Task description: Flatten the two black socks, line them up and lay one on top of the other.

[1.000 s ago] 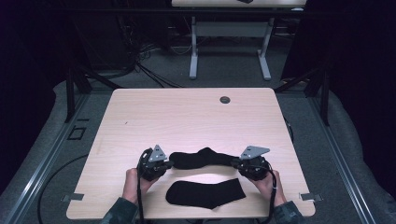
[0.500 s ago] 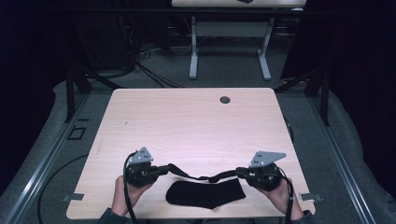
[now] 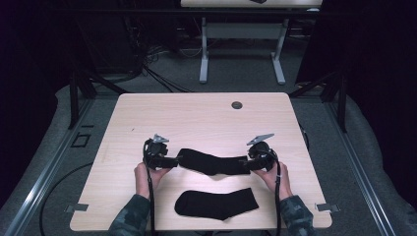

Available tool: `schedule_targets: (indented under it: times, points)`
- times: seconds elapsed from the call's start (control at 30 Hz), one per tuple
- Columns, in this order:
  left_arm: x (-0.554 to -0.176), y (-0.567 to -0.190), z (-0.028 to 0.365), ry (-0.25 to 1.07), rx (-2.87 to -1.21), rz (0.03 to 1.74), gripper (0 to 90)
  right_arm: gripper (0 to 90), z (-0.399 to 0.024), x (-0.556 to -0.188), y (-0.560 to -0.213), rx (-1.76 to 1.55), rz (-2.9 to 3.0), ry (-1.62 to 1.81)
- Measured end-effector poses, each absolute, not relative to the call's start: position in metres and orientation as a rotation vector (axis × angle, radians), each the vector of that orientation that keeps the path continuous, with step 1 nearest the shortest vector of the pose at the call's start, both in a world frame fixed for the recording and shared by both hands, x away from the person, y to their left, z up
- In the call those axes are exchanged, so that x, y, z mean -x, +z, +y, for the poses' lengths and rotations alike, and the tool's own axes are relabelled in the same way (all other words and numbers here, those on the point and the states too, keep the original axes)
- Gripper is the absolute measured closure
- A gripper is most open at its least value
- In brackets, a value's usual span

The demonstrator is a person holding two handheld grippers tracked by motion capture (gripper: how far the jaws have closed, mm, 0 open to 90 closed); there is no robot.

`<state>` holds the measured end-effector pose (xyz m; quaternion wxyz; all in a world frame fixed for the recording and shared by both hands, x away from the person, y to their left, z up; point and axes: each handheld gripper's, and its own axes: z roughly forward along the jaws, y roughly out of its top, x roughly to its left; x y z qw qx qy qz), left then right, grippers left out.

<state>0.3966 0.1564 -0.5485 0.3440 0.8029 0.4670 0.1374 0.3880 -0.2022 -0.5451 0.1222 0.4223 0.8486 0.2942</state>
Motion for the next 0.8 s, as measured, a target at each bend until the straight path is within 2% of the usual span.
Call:
schedule_targets:
  times: [0.13, 0.3, 0.8]
  points:
    - [-0.409, -0.555, 0.143, 0.441, -2.128, 1.222, 24.6, 37.6, -0.199, -0.381, -0.551, -1.255, 2.464, 0.818]
    - [-0.418, -0.566, 0.130, 0.464, -2.209, 1.224, 21.9, 29.5, -0.203, -0.380, -0.562, -1.292, 2.467, 0.764]
    - [-0.393, -0.570, 0.131, 0.457, -2.289, 1.176, 22.3, 27.7, -0.209, -0.368, -0.567, -1.271, 2.487, 0.770]
